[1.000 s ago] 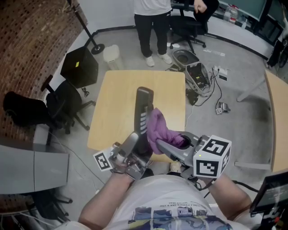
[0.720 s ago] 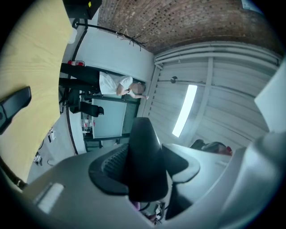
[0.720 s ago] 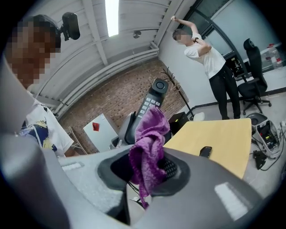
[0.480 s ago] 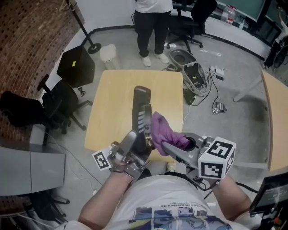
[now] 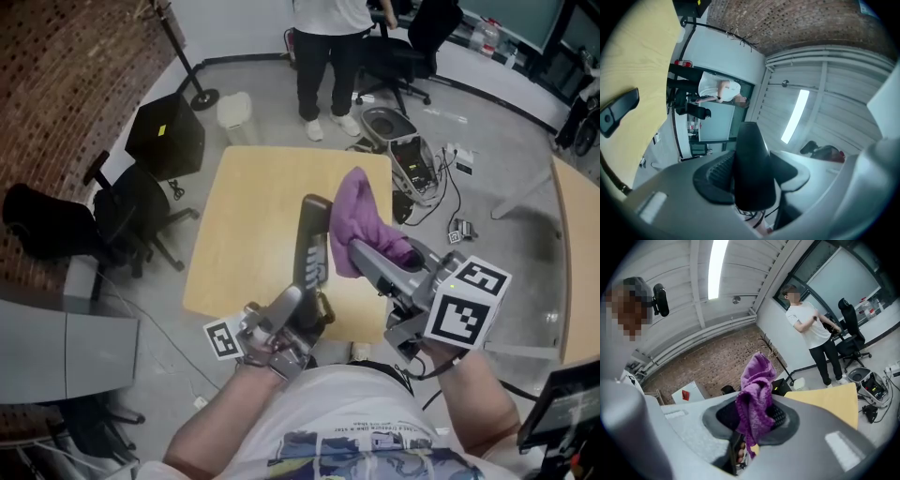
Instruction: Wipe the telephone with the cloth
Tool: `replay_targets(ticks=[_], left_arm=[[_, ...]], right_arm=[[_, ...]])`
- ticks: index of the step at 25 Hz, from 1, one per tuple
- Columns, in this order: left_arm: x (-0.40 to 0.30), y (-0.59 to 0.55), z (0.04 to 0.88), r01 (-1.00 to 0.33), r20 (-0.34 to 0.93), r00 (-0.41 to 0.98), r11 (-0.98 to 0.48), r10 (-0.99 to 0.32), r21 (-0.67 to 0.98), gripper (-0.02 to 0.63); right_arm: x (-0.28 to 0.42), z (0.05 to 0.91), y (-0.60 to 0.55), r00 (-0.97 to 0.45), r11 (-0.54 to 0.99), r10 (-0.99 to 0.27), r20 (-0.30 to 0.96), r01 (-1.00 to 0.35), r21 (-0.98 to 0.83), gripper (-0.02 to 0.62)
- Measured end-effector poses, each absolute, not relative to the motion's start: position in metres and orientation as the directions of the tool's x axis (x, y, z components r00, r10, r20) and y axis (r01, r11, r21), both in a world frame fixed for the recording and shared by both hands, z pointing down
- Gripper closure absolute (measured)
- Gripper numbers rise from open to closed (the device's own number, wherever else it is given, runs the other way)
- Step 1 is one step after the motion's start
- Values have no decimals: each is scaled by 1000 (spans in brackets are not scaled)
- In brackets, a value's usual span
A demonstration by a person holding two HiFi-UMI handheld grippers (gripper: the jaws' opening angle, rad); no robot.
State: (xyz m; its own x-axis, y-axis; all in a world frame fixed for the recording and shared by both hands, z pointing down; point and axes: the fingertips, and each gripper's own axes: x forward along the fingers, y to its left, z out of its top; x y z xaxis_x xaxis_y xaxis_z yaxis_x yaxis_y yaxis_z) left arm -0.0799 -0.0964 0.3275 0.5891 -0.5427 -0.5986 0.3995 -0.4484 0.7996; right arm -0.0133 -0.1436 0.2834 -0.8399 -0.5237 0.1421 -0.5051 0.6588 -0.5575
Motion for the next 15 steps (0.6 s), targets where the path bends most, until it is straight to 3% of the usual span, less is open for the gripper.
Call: replay_targets(ticks=[15], left_arm=[[-95,-110,337,384,-574,596,-428,-562,818,359]], right_arm=[[-58,308,-115,-887,675,-418,195,-447,-587,511]])
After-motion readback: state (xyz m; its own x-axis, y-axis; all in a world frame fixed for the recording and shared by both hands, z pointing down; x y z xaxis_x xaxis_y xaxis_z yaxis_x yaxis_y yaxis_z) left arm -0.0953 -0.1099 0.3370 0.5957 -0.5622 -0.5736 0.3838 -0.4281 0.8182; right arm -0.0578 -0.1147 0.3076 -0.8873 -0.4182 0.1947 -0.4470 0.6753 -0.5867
